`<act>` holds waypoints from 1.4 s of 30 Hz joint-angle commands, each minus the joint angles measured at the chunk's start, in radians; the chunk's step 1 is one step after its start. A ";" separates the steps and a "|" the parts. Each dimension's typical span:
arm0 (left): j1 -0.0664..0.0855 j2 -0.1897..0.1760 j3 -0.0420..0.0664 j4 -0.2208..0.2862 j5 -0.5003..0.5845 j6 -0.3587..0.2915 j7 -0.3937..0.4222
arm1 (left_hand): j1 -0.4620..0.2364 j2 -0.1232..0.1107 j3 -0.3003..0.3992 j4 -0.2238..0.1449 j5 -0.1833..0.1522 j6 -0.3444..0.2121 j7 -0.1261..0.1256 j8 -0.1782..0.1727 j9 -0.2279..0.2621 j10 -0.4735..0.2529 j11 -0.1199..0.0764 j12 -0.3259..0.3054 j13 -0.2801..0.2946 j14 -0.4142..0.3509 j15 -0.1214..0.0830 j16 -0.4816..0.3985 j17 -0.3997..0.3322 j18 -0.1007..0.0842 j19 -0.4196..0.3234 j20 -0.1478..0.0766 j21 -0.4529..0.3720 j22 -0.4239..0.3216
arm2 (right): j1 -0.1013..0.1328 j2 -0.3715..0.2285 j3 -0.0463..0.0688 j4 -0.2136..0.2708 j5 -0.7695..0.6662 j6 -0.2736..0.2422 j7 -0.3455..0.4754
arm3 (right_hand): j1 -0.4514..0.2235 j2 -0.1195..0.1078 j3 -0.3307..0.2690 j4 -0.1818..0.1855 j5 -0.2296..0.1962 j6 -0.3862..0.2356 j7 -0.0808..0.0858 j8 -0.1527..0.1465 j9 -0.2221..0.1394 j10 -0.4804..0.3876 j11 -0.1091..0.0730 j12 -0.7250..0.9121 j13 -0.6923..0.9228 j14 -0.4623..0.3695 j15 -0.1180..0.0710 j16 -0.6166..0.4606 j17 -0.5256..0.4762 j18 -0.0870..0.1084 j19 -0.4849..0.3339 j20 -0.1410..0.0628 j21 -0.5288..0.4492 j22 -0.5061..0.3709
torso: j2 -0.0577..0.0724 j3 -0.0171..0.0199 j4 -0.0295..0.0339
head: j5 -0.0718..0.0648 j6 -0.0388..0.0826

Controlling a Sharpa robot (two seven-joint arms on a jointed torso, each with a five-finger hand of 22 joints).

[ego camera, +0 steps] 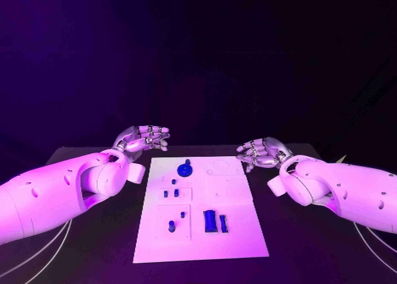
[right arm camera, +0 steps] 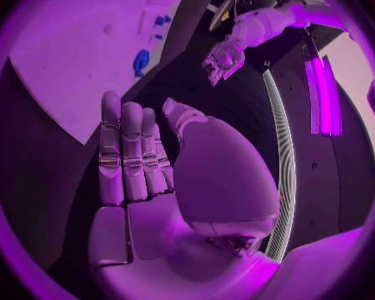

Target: Assemble the parts on the task board

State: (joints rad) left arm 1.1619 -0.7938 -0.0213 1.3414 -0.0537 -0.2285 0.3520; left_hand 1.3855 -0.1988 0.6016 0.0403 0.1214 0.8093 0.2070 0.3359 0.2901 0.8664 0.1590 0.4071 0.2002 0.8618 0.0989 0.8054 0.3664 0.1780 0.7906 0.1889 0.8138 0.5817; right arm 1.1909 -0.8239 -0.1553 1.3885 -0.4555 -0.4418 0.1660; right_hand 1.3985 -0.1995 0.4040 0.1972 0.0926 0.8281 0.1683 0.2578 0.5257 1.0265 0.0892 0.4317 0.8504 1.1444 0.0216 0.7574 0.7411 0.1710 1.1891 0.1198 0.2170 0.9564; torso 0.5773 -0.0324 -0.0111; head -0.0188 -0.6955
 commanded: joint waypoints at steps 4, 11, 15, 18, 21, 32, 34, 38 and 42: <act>-0.008 0.049 0.001 -0.102 0.096 -0.070 0.103 | -0.022 -0.002 -0.013 0.036 -0.001 -0.030 0.009 -0.005 -0.014 -0.002 0.034 -0.118 -0.095 -0.119 0.065 -0.346 -0.122 -0.008 -0.122 0.070 -0.322 -0.204 | 0.004 0.073 0.007 -0.149 0.295 0.094 0.192 | -0.032 -0.014 -0.011 0.017 -0.041 -0.018 0.034 -0.038 -0.036 -0.067 0.059 -0.211 -0.288 -0.172 0.067 -0.311 -0.172 0.009 -0.164 0.083 -0.151 -0.280 | -0.026 0.0099 -0.0048 | 0.019 0.041; -0.013 0.049 0.001 -0.092 0.049 -0.066 0.055 | -0.554 0.199 -0.602 -0.040 -0.121 -0.809 -0.207 -0.336 -0.290 -0.866 -0.159 -0.407 -0.200 -0.862 -0.099 -0.805 -0.366 -0.178 -0.791 -0.189 -0.814 -0.582 | -0.005 0.077 0.018 -0.138 0.204 0.011 0.122 | -0.566 0.199 -0.404 -0.197 -0.093 -0.828 -0.168 -0.258 -0.526 -1.027 -0.089 -0.432 -0.850 -1.144 -0.022 -0.757 -0.741 -0.171 -1.189 -0.120 -0.217 -0.956 | -0.022 0.0118 -0.0001 | 0.017 0.048; -0.025 0.045 0.004 -0.053 0.049 -0.123 0.069 | -0.684 0.199 -0.602 -0.040 -0.121 -0.809 -0.207 -0.336 -0.290 -0.866 -0.159 -0.407 -0.200 -0.862 -0.099 -0.805 -0.366 -0.178 -0.791 -0.189 -0.814 -0.582 | -0.029 0.072 0.041 -0.083 0.247 -0.047 0.162 | -0.686 0.199 -0.404 -0.197 -0.093 -0.828 -0.168 -0.258 -0.526 -1.027 -0.089 -0.432 -0.850 -1.144 -0.022 -0.757 -0.741 -0.171 -1.189 -0.120 -0.217 -0.956 | -0.028 0.0236 0.0063 | 0.018 0.075; -0.038 0.040 0.006 -0.011 0.050 -0.186 0.084 | -1.386 0.199 -0.602 -0.040 -0.121 -0.809 -0.207 -0.336 -0.290 -0.866 -0.159 -0.407 -0.200 -0.862 -0.099 -0.805 -0.366 -0.178 -0.791 -0.189 -0.814 -0.582 | -0.054 0.065 0.067 -0.024 0.294 -0.109 0.205 | -1.398 0.199 -0.404 -0.197 -0.093 -0.828 -0.168 -0.258 -0.526 -1.027 -0.089 -0.432 -0.850 -1.144 -0.022 -0.757 -0.741 -0.171 -1.189 -0.120 -0.217 -0.956 | -0.032 0.0299 0.0098 | 0.019 0.090; -0.058 0.033 0.010 0.054 0.051 -0.282 0.106 | -1.386 0.199 -0.602 -0.040 -0.121 -0.809 -0.207 -0.336 -0.290 -0.866 -0.159 -0.407 -0.200 -0.862 -0.099 -0.805 -0.366 -0.178 -0.791 -0.189 -0.814 -0.582 | -0.089 0.057 0.102 0.058 0.359 -0.197 0.264 | -1.398 0.199 -0.404 -0.197 -0.093 -0.828 -0.168 -0.258 -0.526 -1.027 -0.089 -0.432 -0.850 -1.144 -0.022 -0.757 -0.741 -0.171 -1.189 -0.120 -0.217 -0.956 | -0.033 0.0324 0.0111 | 0.019 0.095; -0.107 0.016 0.020 0.211 0.053 -0.516 0.162 | -1.386 0.199 -0.602 -0.040 -0.121 -0.809 -0.207 -0.336 -0.290 -0.866 -0.159 -0.407 -0.200 -0.862 -0.099 -0.805 -0.366 -0.178 -0.791 -0.189 -0.814 -0.582 | -0.141 0.044 0.155 0.181 0.455 -0.328 0.354 | -1.398 0.199 -0.404 -0.197 -0.093 -0.828 -0.168 -0.258 -0.526 -1.027 -0.089 -0.432 -0.850 -1.144 -0.022 -0.757 -0.741 -0.171 -1.189 -0.120 -0.217 -0.956 | -0.033 0.0324 0.0111 | 0.019 0.095; -0.110 0.015 0.021 0.222 0.054 -0.532 0.166 | -1.386 0.199 -0.602 -0.040 -0.121 -0.809 -0.207 -0.336 -0.290 -0.866 -0.159 -0.407 -0.200 -0.862 -0.099 -0.805 -0.366 -0.178 -0.791 -0.189 -0.814 -0.582 | -0.141 0.044 0.155 0.182 0.456 -0.328 0.354 | -1.398 0.199 -0.404 -0.197 -0.093 -0.828 -0.168 -0.258 -0.526 -1.027 -0.089 -0.432 -0.850 -1.144 -0.022 -0.757 -0.741 -0.171 -1.189 -0.120 -0.217 -0.956 | -0.033 0.0324 0.0111 | 0.019 0.095; -0.112 0.014 0.021 0.229 0.054 -0.542 0.168 | -1.386 0.199 -0.602 -0.040 -0.121 -0.809 -0.207 -0.336 -0.290 -0.866 -0.159 -0.407 -0.200 -0.862 -0.099 -0.805 -0.366 -0.178 -0.791 -0.189 -0.814 -0.582 | -0.141 0.044 0.155 0.182 0.456 -0.328 0.354 | -1.398 0.199 -0.404 -0.197 -0.093 -0.828 -0.168 -0.258 -0.526 -1.027 -0.089 -0.432 -0.850 -1.144 -0.022 -0.757 -0.741 -0.171 -1.189 -0.120 -0.217 -0.956 | -0.033 0.0324 0.0111 | 0.019 0.095; -0.112 0.014 0.021 0.229 0.054 -0.542 0.168 | -1.386 0.199 -0.602 -0.040 -0.121 -0.809 -0.207 -0.336 -0.290 -0.866 -0.159 -0.407 -0.200 -0.862 -0.099 -0.805 -0.366 -0.178 -0.791 -0.189 -0.814 -0.582 | -0.141 0.044 0.155 0.182 0.456 -0.328 0.354 | -1.398 0.199 -0.404 -0.197 -0.093 -0.828 -0.168 -0.258 -0.526 -1.027 -0.089 -0.432 -0.850 -1.144 -0.022 -0.757 -0.741 -0.171 -1.189 -0.120 -0.217 -0.956 | -0.033 0.0324 0.0111 | 0.019 0.095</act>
State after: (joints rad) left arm 1.0497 -0.7807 -0.0011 1.5670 0.0007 -0.7331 0.4899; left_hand 0.0064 0.0009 0.0041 0.0000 0.0034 0.0053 -0.0001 0.0034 0.0008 0.0037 0.0000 0.0064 0.0008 0.0036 0.0001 0.0067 0.0009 0.0056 0.0033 0.0001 0.0035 0.0009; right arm 1.0504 -0.7800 -0.0007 1.5679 -0.0099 -0.7540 0.4869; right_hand 0.0053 0.0001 0.0056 -0.0014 0.0051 0.0039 -0.0005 0.0033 0.0010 0.0052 -0.0001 0.0036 0.0009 0.0050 -0.0002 0.0022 0.0008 0.0140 0.0047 0.0000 0.0048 0.0009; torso 0.5442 0.0001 0.0000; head 0.0000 -0.5998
